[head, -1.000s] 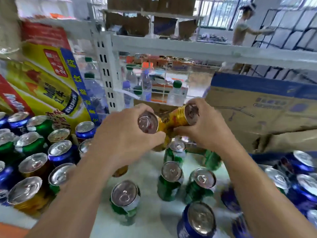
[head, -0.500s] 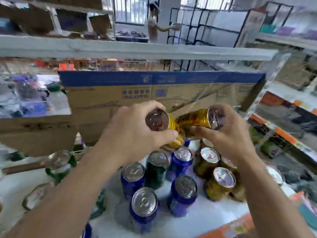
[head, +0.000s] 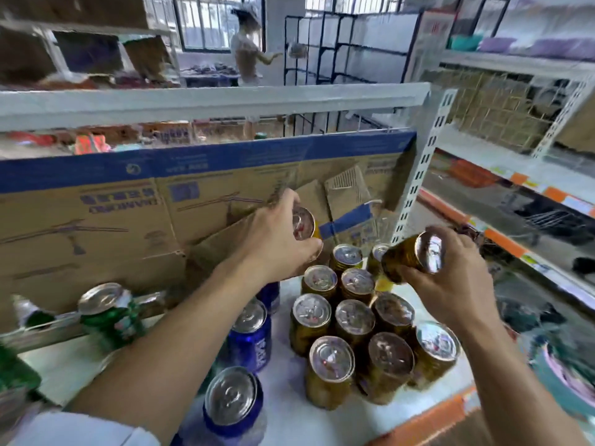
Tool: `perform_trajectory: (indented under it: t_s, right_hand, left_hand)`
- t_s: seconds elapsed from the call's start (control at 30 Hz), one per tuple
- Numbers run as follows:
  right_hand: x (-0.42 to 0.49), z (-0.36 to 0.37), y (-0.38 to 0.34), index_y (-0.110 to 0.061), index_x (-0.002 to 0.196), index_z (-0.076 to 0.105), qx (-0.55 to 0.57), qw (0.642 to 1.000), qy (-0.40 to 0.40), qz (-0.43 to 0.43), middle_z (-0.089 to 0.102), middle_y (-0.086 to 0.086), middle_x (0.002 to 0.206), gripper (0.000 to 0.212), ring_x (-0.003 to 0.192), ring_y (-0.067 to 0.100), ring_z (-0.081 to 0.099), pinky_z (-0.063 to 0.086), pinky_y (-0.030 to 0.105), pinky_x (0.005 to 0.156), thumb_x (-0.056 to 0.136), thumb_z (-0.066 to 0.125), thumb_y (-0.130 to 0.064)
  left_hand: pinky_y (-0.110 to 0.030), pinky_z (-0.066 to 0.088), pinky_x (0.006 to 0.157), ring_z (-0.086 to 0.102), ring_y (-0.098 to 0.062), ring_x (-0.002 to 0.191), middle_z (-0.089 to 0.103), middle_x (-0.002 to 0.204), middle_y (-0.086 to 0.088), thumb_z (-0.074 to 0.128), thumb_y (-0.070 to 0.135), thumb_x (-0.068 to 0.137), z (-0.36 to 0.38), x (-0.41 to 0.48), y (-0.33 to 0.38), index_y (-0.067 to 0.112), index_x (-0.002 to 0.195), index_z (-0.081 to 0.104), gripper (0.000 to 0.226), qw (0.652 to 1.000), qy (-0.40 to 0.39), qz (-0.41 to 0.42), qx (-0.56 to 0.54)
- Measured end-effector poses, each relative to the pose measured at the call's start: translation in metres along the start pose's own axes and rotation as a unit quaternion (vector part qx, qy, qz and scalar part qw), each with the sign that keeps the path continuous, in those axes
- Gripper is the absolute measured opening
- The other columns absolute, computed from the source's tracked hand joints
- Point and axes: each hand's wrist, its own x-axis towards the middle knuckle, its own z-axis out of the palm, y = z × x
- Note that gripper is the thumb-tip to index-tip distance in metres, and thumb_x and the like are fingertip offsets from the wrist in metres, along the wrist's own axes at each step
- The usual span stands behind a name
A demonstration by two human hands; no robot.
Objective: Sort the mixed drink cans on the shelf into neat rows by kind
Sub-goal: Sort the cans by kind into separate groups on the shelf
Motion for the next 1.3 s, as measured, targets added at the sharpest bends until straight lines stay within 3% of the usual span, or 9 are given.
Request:
perform_trajectory:
  t_s: [0.1,0.27,0.4,0.67,0.8,0.93,1.03,1.17,1.3]
  right_hand:
    - [0.008,0.007,0.013,-0.026,0.132,0.049,-0.054,0.997,-0.045,0.016,0.050,0.010,0.130,0.066,0.111,0.034,0.055,0.042,0.036,0.079,0.074,0.080,-0.031]
    - [0.020,0.021,0.022,-0.030,0.133,0.049,-0.093,0.990,-0.101,0.044,0.052,0.008,0.127,0.063,0.111,0.034,0.055,0.041,0.037,0.076,0.076,0.075,-0.043]
    - [0.028,0.035,0.029,-0.030,0.134,0.051,-0.095,0.980,-0.159,0.068,0.055,0.008,0.129,0.066,0.112,0.033,0.058,0.048,0.038,0.082,0.076,0.072,-0.054]
    - [0.035,0.051,0.038,-0.027,0.129,0.054,-0.073,0.968,-0.228,0.079,0.064,0.010,0.113,0.059,0.102,0.030,0.062,0.051,0.038,0.085,0.078,0.067,-0.055]
    - [0.037,0.051,0.038,-0.021,0.127,0.048,-0.086,0.965,-0.241,0.064,0.062,0.009,0.119,0.055,0.105,0.031,0.059,0.048,0.037,0.082,0.085,0.061,-0.054]
    - [0.037,0.051,0.034,-0.017,0.131,0.039,-0.129,0.958,-0.251,0.056,0.062,0.013,0.120,0.057,0.106,0.033,0.060,0.051,0.040,0.084,0.089,0.053,-0.054]
    - [0.031,0.051,0.019,-0.015,0.131,0.038,-0.206,0.949,-0.236,0.036,0.056,0.011,0.127,0.059,0.116,0.033,0.053,0.049,0.041,0.087,0.091,0.047,-0.057]
    - [0.018,0.056,-0.013,-0.020,0.138,0.035,-0.219,0.954,-0.200,-0.033,0.040,0.010,0.143,0.056,0.132,0.035,0.034,0.039,0.045,0.098,0.094,0.042,-0.055]
    - [0.003,0.075,-0.046,-0.028,0.147,0.019,-0.173,0.947,-0.234,-0.135,0.027,0.006,0.152,0.066,0.140,0.035,0.019,0.031,0.051,0.106,0.093,0.041,-0.059]
  left_hand:
    - [-0.042,0.050,0.085,0.058,-0.025,0.100,0.061,0.114,-0.001,0.071,0.049,0.077,0.016,0.012,-0.005,0.033,0.113,0.042,0.048,0.998,-0.027,-0.027,0.042]
    - [-0.042,0.050,0.091,0.055,-0.025,0.113,0.055,0.131,-0.001,0.066,0.049,0.084,0.029,0.022,-0.010,0.033,0.136,0.040,0.061,0.994,-0.059,-0.060,0.075]
    - [-0.041,0.048,0.093,0.054,-0.026,0.116,0.056,0.133,-0.002,0.065,0.049,0.085,0.035,0.032,-0.012,0.030,0.139,0.041,0.062,0.987,-0.102,-0.067,0.106]
    - [-0.042,0.043,0.097,0.053,-0.028,0.119,0.055,0.136,-0.003,0.060,0.058,0.085,0.055,0.043,-0.032,0.029,0.142,0.040,0.067,0.966,-0.184,-0.095,0.152]
    - [-0.047,0.034,0.101,0.050,-0.028,0.124,0.054,0.138,-0.002,0.045,0.067,0.089,0.065,0.040,-0.048,0.027,0.140,0.040,0.065,0.937,-0.253,-0.096,0.220]
    - [-0.046,0.031,0.106,0.044,-0.028,0.132,0.045,0.148,-0.001,0.036,0.062,0.094,0.063,0.038,-0.053,0.031,0.148,0.030,0.062,0.930,-0.273,-0.083,0.230]
    - [-0.046,0.026,0.108,0.036,-0.025,0.137,0.038,0.153,0.000,0.035,0.062,0.095,0.059,0.035,-0.052,0.032,0.152,0.023,0.065,0.930,-0.274,-0.075,0.232]
    - [-0.044,0.035,0.104,0.046,-0.025,0.127,0.051,0.138,-0.001,0.050,0.059,0.090,0.041,0.022,-0.052,0.030,0.138,0.045,0.056,0.943,-0.236,-0.079,0.223]
    - [-0.039,0.033,0.108,0.038,-0.021,0.134,0.041,0.145,0.001,0.050,0.058,0.091,0.019,0.002,-0.055,0.031,0.148,0.031,0.066,0.946,-0.203,-0.087,0.239]
